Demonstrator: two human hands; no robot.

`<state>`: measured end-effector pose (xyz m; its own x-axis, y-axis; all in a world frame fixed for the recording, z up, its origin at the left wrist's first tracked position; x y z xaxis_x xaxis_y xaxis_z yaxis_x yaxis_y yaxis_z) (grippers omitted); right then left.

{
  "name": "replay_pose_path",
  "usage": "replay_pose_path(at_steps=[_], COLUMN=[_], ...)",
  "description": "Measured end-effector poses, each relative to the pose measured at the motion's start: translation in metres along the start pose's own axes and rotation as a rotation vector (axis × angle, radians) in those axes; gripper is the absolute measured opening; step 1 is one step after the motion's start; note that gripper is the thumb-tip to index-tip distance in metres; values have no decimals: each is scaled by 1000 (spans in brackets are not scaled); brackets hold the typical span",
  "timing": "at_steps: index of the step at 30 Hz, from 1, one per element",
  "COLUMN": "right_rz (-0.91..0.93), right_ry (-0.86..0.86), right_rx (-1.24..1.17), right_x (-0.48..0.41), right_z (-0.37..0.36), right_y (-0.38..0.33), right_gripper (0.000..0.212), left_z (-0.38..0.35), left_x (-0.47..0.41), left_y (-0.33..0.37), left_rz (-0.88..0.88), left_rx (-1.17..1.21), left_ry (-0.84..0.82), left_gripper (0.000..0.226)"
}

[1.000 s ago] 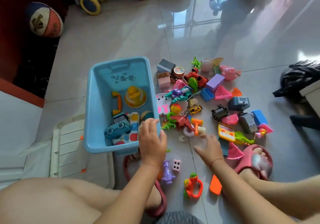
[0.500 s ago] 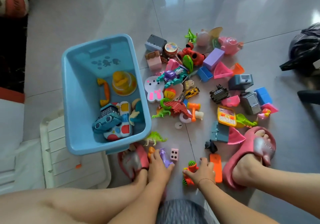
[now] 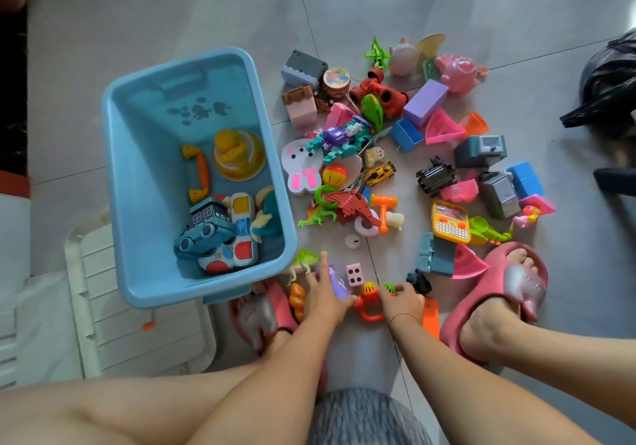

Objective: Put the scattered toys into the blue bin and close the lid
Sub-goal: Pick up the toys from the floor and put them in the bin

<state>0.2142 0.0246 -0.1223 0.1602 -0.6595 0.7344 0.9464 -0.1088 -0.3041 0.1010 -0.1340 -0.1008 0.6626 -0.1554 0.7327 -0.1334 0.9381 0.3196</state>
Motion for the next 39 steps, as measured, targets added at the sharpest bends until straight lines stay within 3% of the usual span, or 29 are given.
replay_pose_path(at_steps=[6,8,12,14,18,21,24,26,28,31,35,39], right_rz=[151,163,97,102,171,339,551,655,708,750,768,645], right_ry=[-173,-226,-360,-292,45,53,-121,-255,-382,-494,-335,-145], right_rx=[125,94,-80,-238,-586,-706,-706,-704,-676,-596,-453,-292], right_x=[-1,-4,1,0,6,41,103,146,179,198,168,101], right_z=[-14,-18,-13,9,86,108,91,66,38,8,27,53], right_y=[-7,-6,-11,-26,-79,-143,-209,-244,-266,-281,-265,-200], right_gripper=[62,53,39,32,25,25,28,25,24,31,42,40], left_z=[-5,-4,2,14,66,138,227,268,288,294,260,198], left_x=[-9,-8,6,19,60,91,112,110,96,78,73,95], left_y=[8,7,15,32,81,98,67,28,-7,-24,-1,29], left_rz=[-42,-48,-81,-162,-368,-455,-449,-350,-249,-216,-273,-339], left_rx=[13,76,197,268,441,629,739,759,828,926,950,664], left_ry=[-65,-42,-45,-14,124,345,741,921,937,805,658,835], left_gripper=[88,78,78,78,77,77,76,76,79,90,90,52])
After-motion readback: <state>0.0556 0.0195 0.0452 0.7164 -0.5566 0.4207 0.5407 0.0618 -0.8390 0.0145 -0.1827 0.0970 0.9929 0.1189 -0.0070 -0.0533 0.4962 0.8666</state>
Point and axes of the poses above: each hand's wrist, its own x-axis away from the middle knuckle, its own z-axis out of the back of the hand, y = z × x, the point moved 8 cm from there along -x, towards the middle knuckle, and after that the axes turned 2 degrees about y, right-handed, at the moved point
